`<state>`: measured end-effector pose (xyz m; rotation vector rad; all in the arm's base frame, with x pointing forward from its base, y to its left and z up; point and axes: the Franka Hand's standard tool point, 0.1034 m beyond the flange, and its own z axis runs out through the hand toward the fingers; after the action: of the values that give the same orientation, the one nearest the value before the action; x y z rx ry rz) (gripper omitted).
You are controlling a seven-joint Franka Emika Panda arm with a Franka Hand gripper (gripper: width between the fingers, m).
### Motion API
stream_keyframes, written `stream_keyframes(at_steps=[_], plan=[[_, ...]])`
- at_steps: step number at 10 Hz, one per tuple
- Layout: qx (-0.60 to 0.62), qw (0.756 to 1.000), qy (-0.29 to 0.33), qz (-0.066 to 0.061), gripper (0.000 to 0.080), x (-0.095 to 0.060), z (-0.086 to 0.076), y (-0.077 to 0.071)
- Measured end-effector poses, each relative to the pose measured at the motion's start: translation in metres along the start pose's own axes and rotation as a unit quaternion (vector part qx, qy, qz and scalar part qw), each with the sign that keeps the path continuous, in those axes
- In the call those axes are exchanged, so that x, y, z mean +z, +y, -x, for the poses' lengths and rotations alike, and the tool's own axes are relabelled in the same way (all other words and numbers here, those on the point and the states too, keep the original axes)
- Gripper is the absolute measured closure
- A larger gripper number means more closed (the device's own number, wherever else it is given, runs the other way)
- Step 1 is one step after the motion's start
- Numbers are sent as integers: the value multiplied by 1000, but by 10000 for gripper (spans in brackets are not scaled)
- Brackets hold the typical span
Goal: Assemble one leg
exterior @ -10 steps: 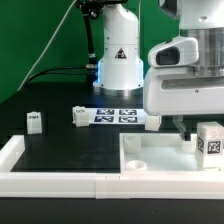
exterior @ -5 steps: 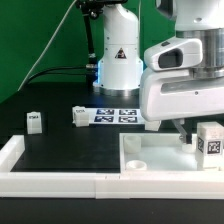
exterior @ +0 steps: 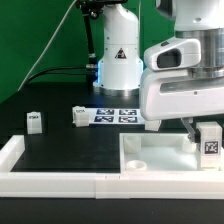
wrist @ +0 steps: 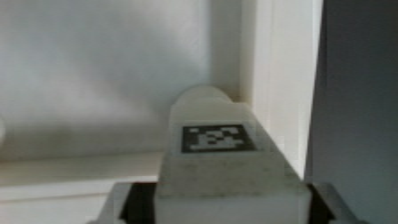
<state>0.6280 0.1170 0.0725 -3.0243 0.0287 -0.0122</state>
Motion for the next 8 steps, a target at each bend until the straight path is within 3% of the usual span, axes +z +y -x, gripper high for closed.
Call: stream_keyframes(at_steps=[3,5,8], plan=[[231,973,16,-8,509,1,4,1],[364,931,15,-9,508,1,4,2],[529,848,12,-6,508,2,4,-1]])
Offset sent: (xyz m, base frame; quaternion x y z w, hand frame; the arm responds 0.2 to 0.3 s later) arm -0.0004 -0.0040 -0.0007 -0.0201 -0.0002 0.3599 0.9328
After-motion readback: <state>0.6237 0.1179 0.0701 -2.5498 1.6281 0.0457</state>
